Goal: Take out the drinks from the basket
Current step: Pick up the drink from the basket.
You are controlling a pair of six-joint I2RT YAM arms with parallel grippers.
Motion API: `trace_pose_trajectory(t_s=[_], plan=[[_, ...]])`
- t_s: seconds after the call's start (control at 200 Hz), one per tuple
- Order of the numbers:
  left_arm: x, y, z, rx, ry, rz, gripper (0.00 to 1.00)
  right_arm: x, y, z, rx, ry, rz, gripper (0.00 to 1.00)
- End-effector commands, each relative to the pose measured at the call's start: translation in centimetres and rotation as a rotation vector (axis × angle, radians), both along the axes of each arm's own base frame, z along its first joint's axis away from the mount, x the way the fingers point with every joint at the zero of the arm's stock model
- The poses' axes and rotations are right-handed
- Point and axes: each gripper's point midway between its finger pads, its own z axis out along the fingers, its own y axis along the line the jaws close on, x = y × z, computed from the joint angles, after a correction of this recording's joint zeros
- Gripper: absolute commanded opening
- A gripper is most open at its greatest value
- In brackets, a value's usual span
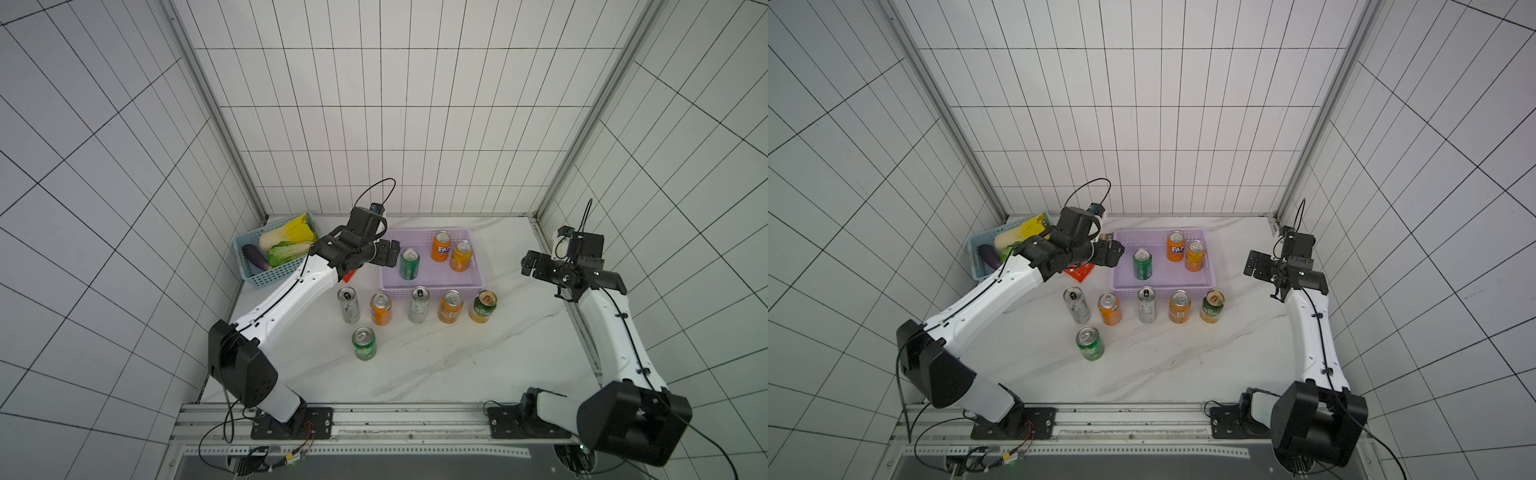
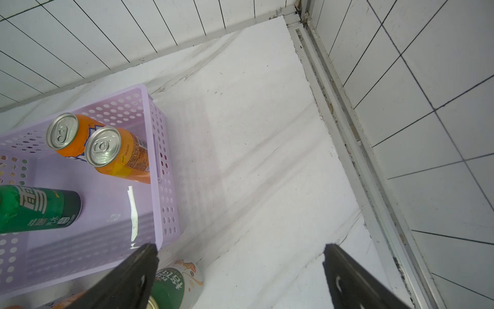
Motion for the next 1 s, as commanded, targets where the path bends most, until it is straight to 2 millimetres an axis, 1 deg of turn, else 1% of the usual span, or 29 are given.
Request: trace_pose_trajectory(t_s=[0.0, 0.125, 0.26, 0.56, 0.68, 0.76, 0.85, 0.94, 0.995], plan=[[1.3, -2.1, 0.3, -0.031, -0.01, -0.068, 0.98, -0.4, -0.3, -1.2, 0.014, 0.021, -0.01, 1.0], [2.6, -3.1, -0.8, -0.016, 0.007, -0.088, 0.98, -0.3, -0.3, -1.3, 0.014, 0.024, -0.009, 1.0], [3.3, -4.2, -2.3, -0.005, 0.04, -0.124, 0.98, -0.3, -0.2, -1.4, 0.017, 0.027, -0.006, 1.0], [5.3, -6.1, -6.0, 0.019, 0.089, -0.16, 0.98, -0.3, -0.2, -1.4, 0.017, 0.028, -0.006, 1.0], [6.1, -6.6, -7.8, 0.047, 0.112, -0.177, 0.98, -0.3, -0.3, -1.4, 0.017, 0.03, -0.007, 1.0], [6.5, -6.6, -8.9, 0.082, 0.13, -0.184, 0.98, -0.3, -0.3, -1.4, 0.017, 0.029, -0.008, 1.0], [6.9, -6.8, -9.6, 0.098, 0.138, -0.189, 0.98, -0.3, -0.3, -1.4, 0.018, 0.029, -0.007, 1.0], [6.8, -7.4, -10.3, 0.089, 0.154, -0.216, 0.98, -0.2, -0.3, -1.3, 0.021, 0.027, -0.004, 1.0], [6.6, -7.9, -11.0, 0.083, 0.171, -0.238, 0.98, -0.3, -0.3, -1.3, 0.022, 0.027, -0.005, 1.0]])
